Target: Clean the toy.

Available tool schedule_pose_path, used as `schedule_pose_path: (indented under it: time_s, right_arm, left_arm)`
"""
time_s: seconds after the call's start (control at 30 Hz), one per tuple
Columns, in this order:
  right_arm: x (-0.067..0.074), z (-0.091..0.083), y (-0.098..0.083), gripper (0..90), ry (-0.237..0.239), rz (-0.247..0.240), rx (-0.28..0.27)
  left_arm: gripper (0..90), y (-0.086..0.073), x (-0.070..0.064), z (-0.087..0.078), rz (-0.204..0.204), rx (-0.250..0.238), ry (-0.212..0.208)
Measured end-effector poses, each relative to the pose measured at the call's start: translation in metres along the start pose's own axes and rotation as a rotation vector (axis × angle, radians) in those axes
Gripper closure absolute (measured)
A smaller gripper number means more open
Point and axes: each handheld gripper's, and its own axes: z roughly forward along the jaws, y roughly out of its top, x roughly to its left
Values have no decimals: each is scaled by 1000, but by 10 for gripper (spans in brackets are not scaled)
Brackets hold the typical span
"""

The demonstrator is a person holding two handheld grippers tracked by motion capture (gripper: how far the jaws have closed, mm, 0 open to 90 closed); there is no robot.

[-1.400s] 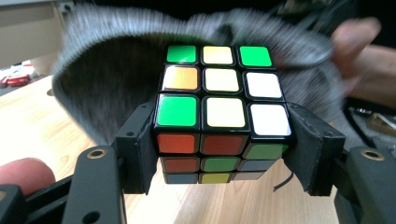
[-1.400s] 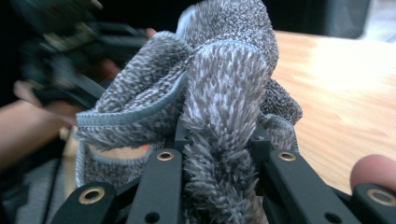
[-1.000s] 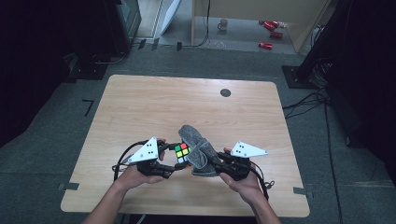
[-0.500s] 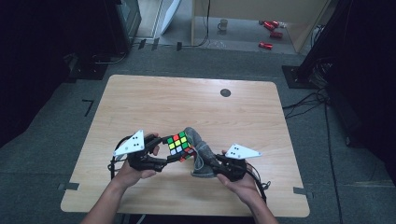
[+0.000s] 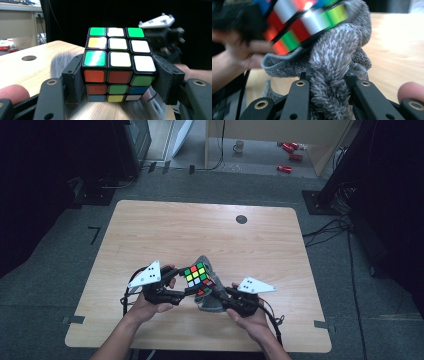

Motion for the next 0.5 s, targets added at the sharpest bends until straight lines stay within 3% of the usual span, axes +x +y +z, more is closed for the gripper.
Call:
schedule_pose_path:
  time_s: [0.07,0.13,0.27,0.33,0.5]
  right_arm:
    - [11,9,-4,749,28,-36,37]
    - [15,12,-4,749,22,-48,44]
    - [1,-2,2,749,-22,12,-36]
    - [-2,-6,4,749,-43,17,-59]
    - [12,12,-6,745,16,-12,18]
  left_arm:
    - [354,-1,0,1,-1,5,4]
    - [354,-1,0,-1,-5,1,9]
    - [354,-1,2,-4,-10,-7,15]
    - [354,-1,1,-2,-12,-9,15]
    - [354,-2,-1,2,-4,12,18]
